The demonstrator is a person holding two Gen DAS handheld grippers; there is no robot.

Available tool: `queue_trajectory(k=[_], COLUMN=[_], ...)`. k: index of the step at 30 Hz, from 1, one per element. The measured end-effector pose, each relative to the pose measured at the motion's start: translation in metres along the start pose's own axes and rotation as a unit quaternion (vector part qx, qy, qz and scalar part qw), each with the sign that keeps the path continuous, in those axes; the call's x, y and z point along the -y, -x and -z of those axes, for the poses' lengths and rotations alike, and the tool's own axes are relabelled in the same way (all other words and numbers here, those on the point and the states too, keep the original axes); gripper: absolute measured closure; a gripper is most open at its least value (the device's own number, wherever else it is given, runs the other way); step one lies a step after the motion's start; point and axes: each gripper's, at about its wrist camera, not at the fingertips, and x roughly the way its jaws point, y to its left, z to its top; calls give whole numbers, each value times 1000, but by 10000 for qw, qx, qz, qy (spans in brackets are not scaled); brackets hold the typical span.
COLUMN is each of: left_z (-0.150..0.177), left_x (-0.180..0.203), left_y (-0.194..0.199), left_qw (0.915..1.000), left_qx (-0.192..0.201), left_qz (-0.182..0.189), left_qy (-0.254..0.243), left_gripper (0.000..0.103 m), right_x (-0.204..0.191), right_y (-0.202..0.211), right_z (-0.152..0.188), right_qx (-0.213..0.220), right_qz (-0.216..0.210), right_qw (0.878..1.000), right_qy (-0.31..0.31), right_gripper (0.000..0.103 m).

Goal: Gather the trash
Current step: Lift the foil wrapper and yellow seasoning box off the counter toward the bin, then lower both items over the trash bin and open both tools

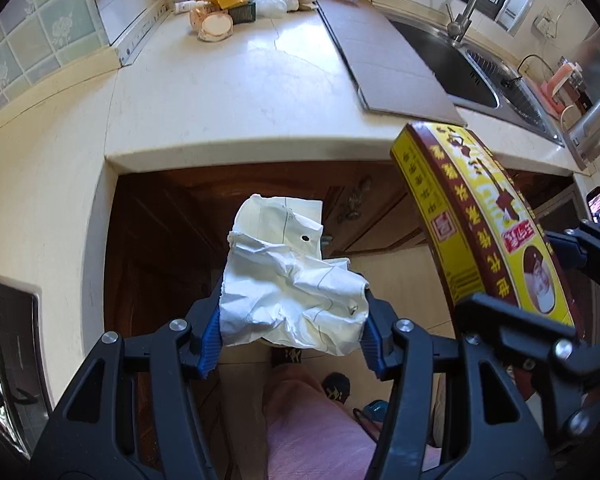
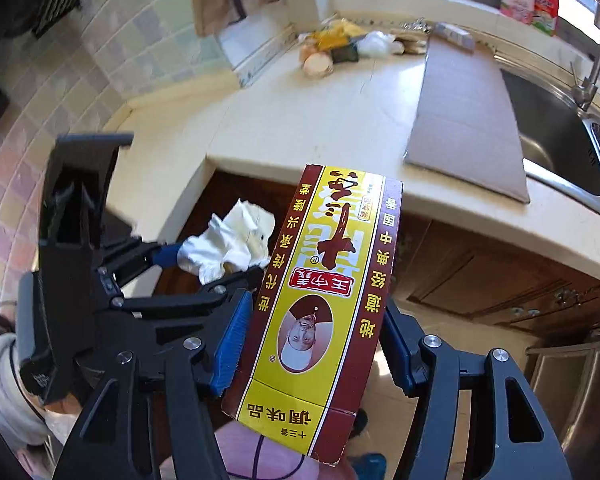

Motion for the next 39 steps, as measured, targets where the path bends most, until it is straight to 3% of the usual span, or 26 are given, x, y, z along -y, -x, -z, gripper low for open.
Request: queue_trajectory(k=[5, 11, 17, 25, 30, 39], left_z=[24, 46, 64, 93, 109, 127], left_x=[0, 2, 1, -14, -36, -75], left_y=[-5, -28, -70, -153, -223, -352], left_qw=[9999, 9998, 9995, 9975, 9938, 9856], left_qx=[-66, -156, -296, -640, -944, -1402], left_qz=[38, 101, 34, 28, 160, 292], left_qy=[89, 115, 125, 302, 571, 904], left_gripper=[50, 50, 50, 50, 50, 48], right_x=[-5, 4, 14, 42, 69, 102], right_y=[-9, -23, -75, -177, -262, -404], right_z=[31, 45, 53, 76, 102, 130], right_qx=[-316, -434, -659, -1013, -1372, -1678], right_qz=[7, -96, -273, -369, -395, -347], right_qw=[9993, 9989, 9972, 9940, 9897, 9852], right_qy=[181, 148, 203, 161, -126, 17], right_gripper=[43, 43, 43, 43, 43, 40])
